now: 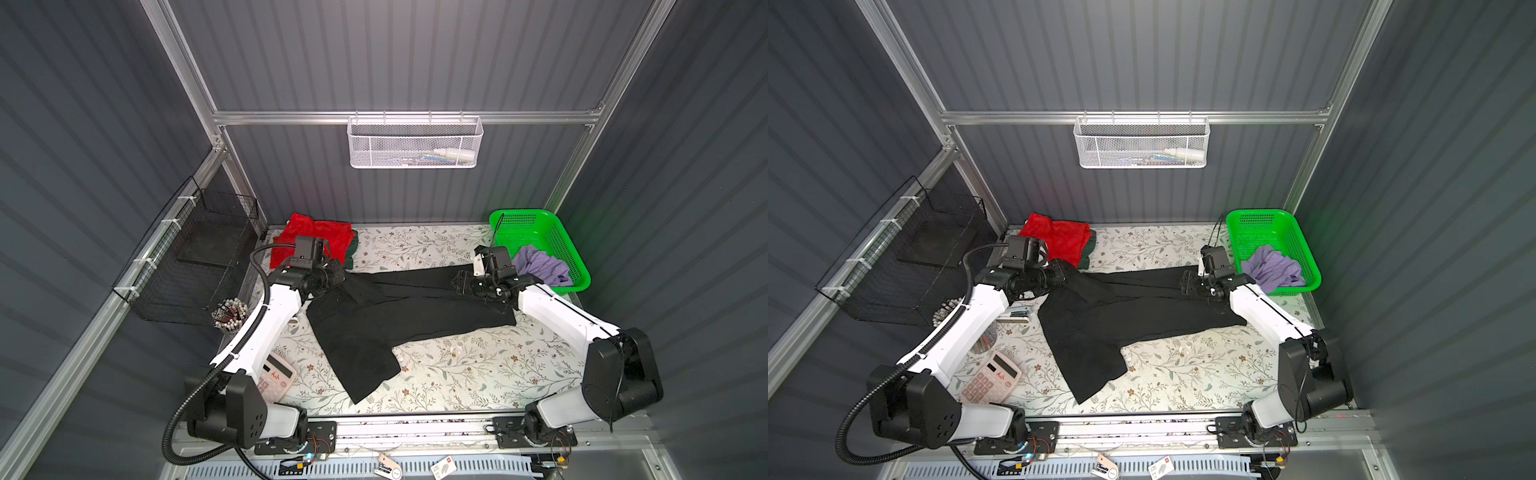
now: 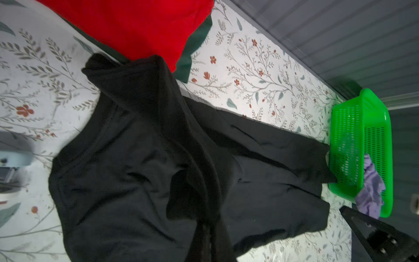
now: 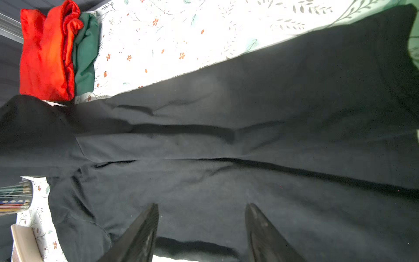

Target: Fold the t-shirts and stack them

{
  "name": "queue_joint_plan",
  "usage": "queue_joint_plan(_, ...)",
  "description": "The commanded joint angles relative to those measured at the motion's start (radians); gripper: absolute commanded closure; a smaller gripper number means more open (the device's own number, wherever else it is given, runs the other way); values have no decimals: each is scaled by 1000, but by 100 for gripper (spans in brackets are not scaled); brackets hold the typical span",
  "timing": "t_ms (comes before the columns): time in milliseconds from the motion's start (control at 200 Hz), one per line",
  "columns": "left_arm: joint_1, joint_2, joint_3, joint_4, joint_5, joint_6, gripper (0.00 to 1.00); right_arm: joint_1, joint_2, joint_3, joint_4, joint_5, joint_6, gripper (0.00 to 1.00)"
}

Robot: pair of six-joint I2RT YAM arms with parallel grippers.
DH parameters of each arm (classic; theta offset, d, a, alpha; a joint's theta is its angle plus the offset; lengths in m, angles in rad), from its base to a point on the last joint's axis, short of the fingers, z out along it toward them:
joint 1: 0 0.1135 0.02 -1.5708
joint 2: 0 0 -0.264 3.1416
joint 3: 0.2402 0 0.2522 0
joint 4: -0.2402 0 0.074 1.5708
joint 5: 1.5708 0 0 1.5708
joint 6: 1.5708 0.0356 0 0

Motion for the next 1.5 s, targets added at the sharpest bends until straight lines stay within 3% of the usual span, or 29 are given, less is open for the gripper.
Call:
queue_joint_plan(0,-31,-29,-24,-117,52,-32,100,-1,23,2,0,0,-6,37)
queue_joint_plan(135,-38,-80,-100,-130,56,-64,100,-1,33,7,-6,-1,-7,37)
queue_joint_plan(350,-37,-137,-208,-129,-86,-88,100,-1,52,16,-2,-30,-8,37)
queue_joint_plan(610,-36,-83,-256,-175,-277,-55,100,-1,70,46,-77,43,-39,36)
queue_joint_plan(780,-41,-124,-295,-152,-235,-71,100,-2,62,47,-143,120,-34,35)
queue_joint_plan(871,-44,-177,-339,-132,-219,-95,75,-4,61,49,-171,168,-20,30)
queue_joint_plan(921,-44,-198,-348,-139,-220,-101,52,-5,59,51,-190,202,-8,25)
queue_joint_plan(976,-49,-225,-353,-148,-225,-98,27,-9,49,47,-213,250,11,12)
queue_joint_plan(1016,-61,-250,-356,-154,-240,-98,18,-14,36,38,-226,282,23,2)
queue_joint_plan(1141,-128,-322,-373,-156,-300,-134,14,-47,-37,-19,-228,327,70,1)
queue_joint_plan(1361,-201,-334,-450,-89,-248,-200,13,-142,-197,-123,-274,357,96,1)
queue_joint_plan(1496,-253,-338,-490,-47,-227,-227,13,-224,-281,-198,-308,311,131,1)
